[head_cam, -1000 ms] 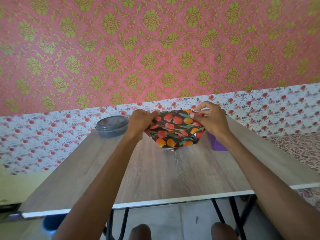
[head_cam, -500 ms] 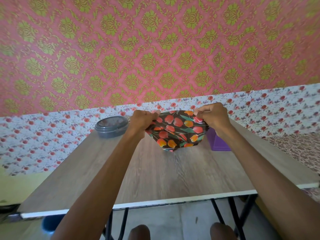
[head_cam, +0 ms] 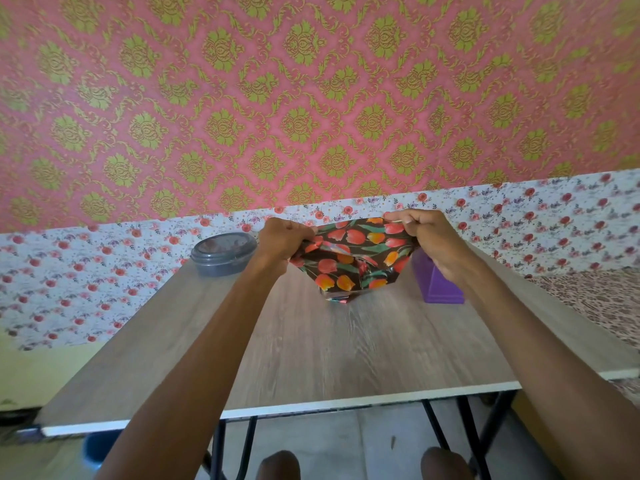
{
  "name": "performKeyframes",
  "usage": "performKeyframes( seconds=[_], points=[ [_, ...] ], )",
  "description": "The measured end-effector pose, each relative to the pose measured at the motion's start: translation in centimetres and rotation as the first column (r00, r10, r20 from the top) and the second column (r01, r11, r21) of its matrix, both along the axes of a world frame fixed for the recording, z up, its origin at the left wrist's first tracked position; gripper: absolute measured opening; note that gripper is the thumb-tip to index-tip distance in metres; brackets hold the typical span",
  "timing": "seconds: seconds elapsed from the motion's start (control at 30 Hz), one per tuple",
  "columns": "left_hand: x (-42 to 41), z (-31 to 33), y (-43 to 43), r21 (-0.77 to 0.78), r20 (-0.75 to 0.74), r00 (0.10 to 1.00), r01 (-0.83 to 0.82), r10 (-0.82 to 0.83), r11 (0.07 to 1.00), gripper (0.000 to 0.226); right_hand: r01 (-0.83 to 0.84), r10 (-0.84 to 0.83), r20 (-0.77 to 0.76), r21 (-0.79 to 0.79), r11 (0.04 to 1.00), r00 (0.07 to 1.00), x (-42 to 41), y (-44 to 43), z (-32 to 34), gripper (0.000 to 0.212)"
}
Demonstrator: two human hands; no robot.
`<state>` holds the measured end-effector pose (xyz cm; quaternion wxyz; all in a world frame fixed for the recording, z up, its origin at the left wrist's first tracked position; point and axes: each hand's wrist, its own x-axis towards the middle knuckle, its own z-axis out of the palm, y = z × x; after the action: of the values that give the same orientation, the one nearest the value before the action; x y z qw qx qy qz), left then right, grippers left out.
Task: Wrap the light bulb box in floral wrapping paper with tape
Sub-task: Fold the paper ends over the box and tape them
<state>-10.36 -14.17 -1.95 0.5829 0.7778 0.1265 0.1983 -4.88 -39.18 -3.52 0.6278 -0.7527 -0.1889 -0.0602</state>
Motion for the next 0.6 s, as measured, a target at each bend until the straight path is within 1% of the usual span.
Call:
performKeyframes(
  seconds=[0.07,0.1,0.17,0.23,0.27,0.3,0.33,0.37,0.43,0.5,0.53,0.6],
  points=[
    [0.1,0.0,0.1,-0.04,0.029,1.0,0.009,-0.008,0.999,0.009,-0.179,0.198,-0.103,0.167,0.97,0.975,0.0,-0.6,0.0,0.034],
    [0.1,0.1,0.1,-0.066,0.054,0.998,0.01,-0.007,0.998,0.008,-0.273,0.309,-0.119,0.248,0.929,0.944,-0.1,-0.9,-0.1,0.034],
    [-0.2,0.1,0.1,-0.142,0.09,0.994,0.071,-0.058,0.987,0.007,-0.425,0.484,-0.106,0.341,0.838,0.869,0.0,-1.5,-0.7,0.044],
    [-0.9,-0.3,0.1,-0.213,0.121,0.97,0.234,-0.212,0.949,0.027,-0.513,0.579,-0.101,0.361,0.779,0.809,0.3,-2.1,-1.7,0.061],
    [-1.1,-0.7,0.3,-0.217,0.14,0.944,0.324,-0.299,0.921,0.04,-0.525,0.584,-0.101,0.338,0.781,0.805,0.5,-2.2,-2.1,0.068],
    [-1.3,-1.3,0.6,-0.201,0.144,0.916,0.397,-0.374,0.896,0.053,-0.519,0.565,-0.095,0.294,0.802,0.819,0.5,-2.3,-2.4,0.073],
    [-1.5,-1.8,0.8,-0.184,0.142,0.891,0.452,-0.432,0.872,0.063,-0.478,0.51,-0.086,0.244,0.844,0.856,0.7,-2.1,-2.6,0.075],
    [-1.7,-2.3,1.0,-0.171,0.146,0.868,0.494,-0.474,0.852,0.067,-0.405,0.426,-0.069,0.204,0.891,0.902,0.7,-1.8,-2.5,0.073],
    [-1.7,-3.2,1.2,-0.12,0.16,0.84,0.538,-0.519,0.834,0.074,-0.202,0.206,-0.01,0.155,0.967,0.978,0.9,-0.8,-2.4,0.069],
    [-1.4,-3.5,1.0,-0.031,0.159,0.861,0.494,-0.483,0.869,0.075,0.006,-0.013,0.048,0.127,0.992,0.999,1.5,0.3,-2.4,0.064],
    [-1.1,-3.6,0.9,0.0,0.176,0.888,0.431,-0.424,0.902,0.07,0.089,-0.099,0.075,0.123,0.988,0.992,1.8,0.8,-2.6,0.06],
    [-0.5,-3.3,0.5,0.049,0.239,0.937,0.25,-0.254,0.967,0.053,0.203,-0.219,0.159,0.115,0.972,0.962,2.0,1.6,-2.8,0.052]
  ],
)
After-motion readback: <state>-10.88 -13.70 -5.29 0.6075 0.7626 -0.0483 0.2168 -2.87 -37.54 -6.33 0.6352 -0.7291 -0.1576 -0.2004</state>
